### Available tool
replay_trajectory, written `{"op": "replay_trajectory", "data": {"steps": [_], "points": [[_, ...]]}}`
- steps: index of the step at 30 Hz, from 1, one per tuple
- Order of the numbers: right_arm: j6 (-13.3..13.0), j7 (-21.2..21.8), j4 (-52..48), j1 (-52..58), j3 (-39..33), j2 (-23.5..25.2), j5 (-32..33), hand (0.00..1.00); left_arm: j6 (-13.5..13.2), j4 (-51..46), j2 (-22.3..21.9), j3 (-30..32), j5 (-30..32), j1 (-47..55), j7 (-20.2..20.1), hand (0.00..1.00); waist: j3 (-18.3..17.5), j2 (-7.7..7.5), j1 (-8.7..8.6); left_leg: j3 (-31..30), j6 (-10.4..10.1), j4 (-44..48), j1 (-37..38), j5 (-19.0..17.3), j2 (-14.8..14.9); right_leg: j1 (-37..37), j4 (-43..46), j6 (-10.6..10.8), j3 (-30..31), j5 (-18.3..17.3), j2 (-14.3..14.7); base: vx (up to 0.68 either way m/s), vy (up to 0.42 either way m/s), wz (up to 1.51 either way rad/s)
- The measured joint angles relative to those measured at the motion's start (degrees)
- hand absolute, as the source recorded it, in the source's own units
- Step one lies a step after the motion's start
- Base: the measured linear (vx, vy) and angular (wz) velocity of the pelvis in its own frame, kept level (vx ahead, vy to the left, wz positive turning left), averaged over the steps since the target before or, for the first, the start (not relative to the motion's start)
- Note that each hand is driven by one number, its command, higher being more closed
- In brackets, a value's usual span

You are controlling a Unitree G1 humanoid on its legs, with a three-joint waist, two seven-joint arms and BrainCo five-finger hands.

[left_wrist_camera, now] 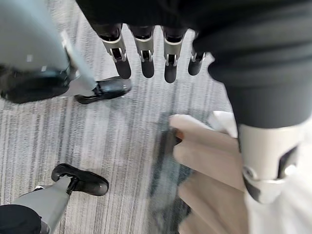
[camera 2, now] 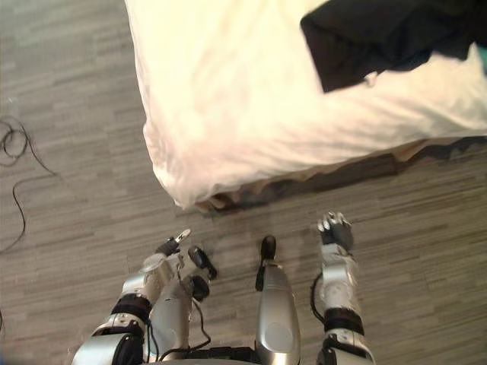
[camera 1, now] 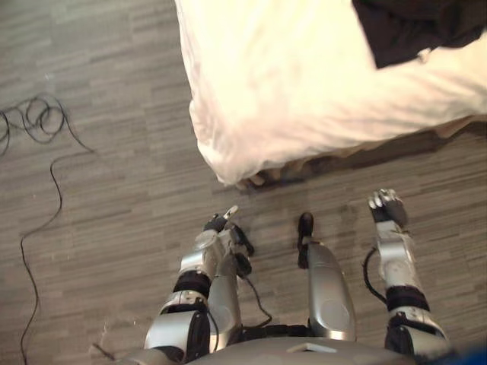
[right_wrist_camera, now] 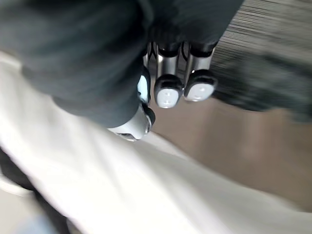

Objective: Tidy the bed and pick cloth on bed and put in laundry

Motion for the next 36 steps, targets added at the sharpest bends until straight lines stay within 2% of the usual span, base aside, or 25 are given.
{"op": "replay_trajectory", "data": {"steps": [1,3,5,6,8,10,11,12,14,15,16,18,19,20,21,22,24,25,27,29,31,32,33,35,36], "points": [[-0.92,0.37,-1.25,1.18,-1.41,-0.05,2.41,1.00,0.00,0.03,0.33,0.07,0.15,0.74,-0.62,0.00,-0.58,-0.03,-0.03,0.31,-0.12,-0.41,1.19,-0.05,-0.03,1.03,-0.48,-0.09,0.34,0.14,0.24,0.18,0.021,-0.35],[-3.42,2.93,-7.07,4.06,-7.44,-0.68,9.68,1.00,0.94,0.17,0.95,0.13,2.96,3.69,-3.18,0.00,-3.90,0.26,-0.35,1.74,-0.49,-1.63,5.29,-0.35,-0.25,4.37,-1.47,0.17,1.01,-0.12,0.55,0.19,0.032,-0.30],[-4.23,4.90,-11.09,5.78,-10.71,-1.14,9.97,1.00,2.03,0.66,0.74,0.13,4.58,5.54,-4.72,0.00,-5.90,0.62,-0.60,2.36,-0.73,-3.08,8.67,-0.52,-0.75,7.06,-1.88,0.80,1.05,-0.64,0.55,0.20,0.046,-0.24],[-4.28,7.74,-13.81,7.39,-12.13,-1.86,8.27,1.00,3.52,0.81,0.13,0.10,6.36,6.96,-6.20,0.00,-7.89,0.86,-0.67,3.06,-0.92,-4.42,12.00,-0.64,-1.25,9.54,-1.91,1.08,1.05,-1.18,0.50,0.19,0.052,-0.24],[-4.14,10.28,-16.91,9.10,-12.07,-2.24,5.29,1.00,3.98,2.07,-0.56,0.03,6.67,8.30,-7.27,0.00,-10.00,1.06,-0.89,3.03,-1.07,-4.73,14.08,-0.79,-1.70,11.52,-1.94,1.46,1.02,-2.05,0.11,0.15,0.046,-0.11],[-2.51,15.62,-21.09,10.50,-10.89,-2.29,-2.01,1.00,4.93,2.68,-1.41,-0.43,8.32,12.01,-9.26,0.00,-12.42,1.54,-1.94,2.91,-1.19,-5.93,17.46,-0.93,-2.56,14.52,-2.14,1.95,0.85,-3.23,-0.44,0.12,0.048,-0.03],[-1.82,17.34,-21.81,10.54,-10.39,-2.33,-3.40,1.00,4.89,3.05,-1.59,-0.48,8.63,13.10,-9.61,0.00,-12.92,1.87,-2.20,2.86,-1.21,-6.23,18.10,-0.95,-2.77,15.06,-2.12,2.04,0.75,-3.47,-0.59,0.06,0.051,-0.02],[-0.22,21.30,-23.61,10.83,-8.90,-2.36,-6.20,1.00,4.71,4.68,-2.08,-0.79,8.88,15.22,-10.37,0.00,-13.76,2.88,-2.28,2.72,-1.45,-6.37,19.60,-1.41,-3.07,16.01,-2.21,2.24,0.75,-4.00,-0.83,0.03,0.043,-0.03],[1.99,25.12,-24.73,10.95,-6.49,-2.56,-8.82,1.00,4.45,5.29,-2.34,-2.63,8.94,18.28,-11.10,0.00,-14.87,4.47,-2.33,2.28,-1.87,-6.37,20.53,-2.62,-3.17,16.58,-1.60,2.52,0.73,-4.89,-0.92,0.02,0.038,-0.01],[4.37,28.23,-25.23,11.24,-4.15,-2.64,-11.28,1.00,2.60,5.78,-2.71,-3.03,8.96,20.02,-11.50,0.00,-15.55,5.03,-2.42,1.65,-1.87,-6.38,20.84,-2.75,-3.56,16.92,-1.28,2.60,0.64,-5.22,-1.10,0.01,0.037,0.05],[6.67,30.98,-25.56,11.25,-1.04,-2.97,-13.60,1.00,1.99,6.76,-2.73,-3.90,8.97,20.76,-11.68,0.00,-16.41,6.29,-2.42,1.45,-1.81,-6.38,21.12,-2.83,-3.88,17.03,-0.88,3.14,0.65,-5.62,-1.50,0.00,0.036,0.05],[9.63,34.08,-25.64,11.10,5.57,-3.19,-16.51,1.00,1.61,7.01,-2.81,-5.09,9.13,22.31,-11.68,0.00,-17.33,7.96,-2.41,0.86,-1.82,-6.15,21.65,-2.81,-4.32,17.41,-0.25,3.38,0.65,-6.02,-2.08,-0.01,0.015,0.05],[11.12,35.36,-25.64,11.10,10.91,-3.17,-18.28,1.00,0.65,6.97,-3.05,-5.13,9.86,23.57,-11.72,0.00,-17.59,8.51,-2.40,-0.63,-1.94,-5.72,21.68,-2.70,-4.56,17.59,0.38,3.52,0.38,-6.55,-2.81,-0.02,-0.017,0.12],[11.85,36.01,-25.65,11.02,13.53,-3.11,-19.22,1.00,0.03,6.95,-3.15,-5.21,10.06,23.90,-11.73,0.00,-17.60,8.60,-2.35,-1.31,-1.97,-5.52,21.56,-2.59,-4.70,17.65,0.65,3.37,0.18,-6.99,-3.02,-0.05,-0.025,0.22],[13.24,36.66,-25.66,10.78,19.03,-3.07,-21.00,1.00,-1.00,7.01,-3.04,-5.92,10.38,24.12,-11.73,0.00,-17.59,8.61,-2.02,-2.52,-2.12,-5.37,21.34,-2.27,-4.88,17.59,1.29,3.32,-0.40,-7.35,-3.54,-0.06,-0.009,0.22],[13.88,36.71,-25.66,10.50,21.78,-2.97,-21.92,1.00,-1.51,7.01,-2.91,-6.59,10.69,24.24,-11.72,0.00,-17.60,8.60,-1.96,-3.32,-2.15,-5.36,21.16,-2.19,-5.02,17.55,1.45,3.28,-0.74,-7.47,-3.78,-0.09,-0.004,0.27],[15.65,36.18,-25.72,7.44,31.82,-2.45,-24.26,1.00,-3.21,6.88,-2.75,-7.59,10.71,24.52,-11.66,0.00,-17.53,8.80,-1.81,-6.51,-3.12,-5.30,18.89,-3.35,-5.59,14.48,4.13,3.26,-0.95,-7.84,-4.60,-0.10,0.004,0.18],[15.98,35.63,-25.71,6.50,33.84,-2.38,-24.44,1.00,-3.44,6.80,-2.63,-7.59,10.62,24.40,-11.79,0.00,-17.48,8.78,-1.64,-6.54,-3.24,-5.23,17.98,-3.68,-5.82,13.23,5.14,3.22,-0.88,-7.98,-4.97,-0.11,0.011,0.10],[17.04,30.74,-25.53,1.06,40.25,-2.27,-24.36,1.00,-4.07,6.86,-1.83,-7.82,9.77,22.88,-12.12,0.00,-16.37,8.71,-0.34,-6.77,-3.04,-4.13,13.95,-3.57,-6.91,8.24,9.00,3.24,-0.44,-8.13,-6.71,-0.13,-0.007,0.13],[16.93,25.31,-24.46,-6.50,43.15,-2.38,-23.56,1.00,-4.37,7.95,-0.57,-9.56,8.42,20.30,-11.53,0.00,-14.06,8.59,0.02,-7.43,-2.62,-2.85,9.25,-3.38,-7.17,3.35,11.27,3.45,-0.37,-8.47,-7.54,-0.18,-0.062,0.29],[15.36,21.00,-22.96,-15.05,43.08,-2.41,-21.58,1.00,-5.69,9.00,0.19,-9.59,6.31,16.52,-10.51,0.00,-10.56,7.78,0.65,-7.79,-2.37,-2.42,3.29,-2.11,-6.91,-3.06,12.48,2.47,-0.32,-7.86,-7.63,-0.20,-0.117,0.34],[13.44,18.24,-22.46,-20.71,42.18,-2.63,-19.57,1.00,-6.57,9.19,1.71,-9.66,3.46,13.39,-9.90,0.00,-7.60,7.45,1.69,-7.85,-2.15,-2.07,-1.47,-0.20,-6.19,-7.71,13.41,1.51,-0.36,-7.00,-7.20,-0.22,-0.180,0.33],[11.24,16.25,-22.14,-26.09,40.86,-2.65,-17.68,1.00,-7.21,9.21,3.04,-9.52,1.06,10.36,-8.98,0.00,-4.76,6.48,2.70,-7.95,-1.64,-1.71,-6.59,1.39,-5.32,-12.93,14.43,1.01,-0.59,-6.38,-6.60,-0.23,-0.197,0.35],[8.97,14.71,-21.27,-32.19,38.94,-3.22,-16.27,1.00,-8.08,9.09,4.34,-9.42,-1.29,6.50,-8.25,0.00,-1.64,5.34,3.44,-8.38,-1.21,-1.24,-12.63,4.01,-3.85,-18.50,14.80,-0.86,-1.38,-5.10,-5.46,-0.12,-0.191,0.37],[7.44,13.54,-20.35,-36.03,37.42,-4.46,-15.30,1.00,-8.48,8.90,4.36,-9.37,-3.13,3.33,-7.68,0.00,1.52,4.83,4.07,-9.09,-0.16,-0.97,-15.41,5.87,-3.04,-20.79,15.48,-1.91,-2.43,-4.31,-4.98,-0.06,-0.199,0.45]]}}
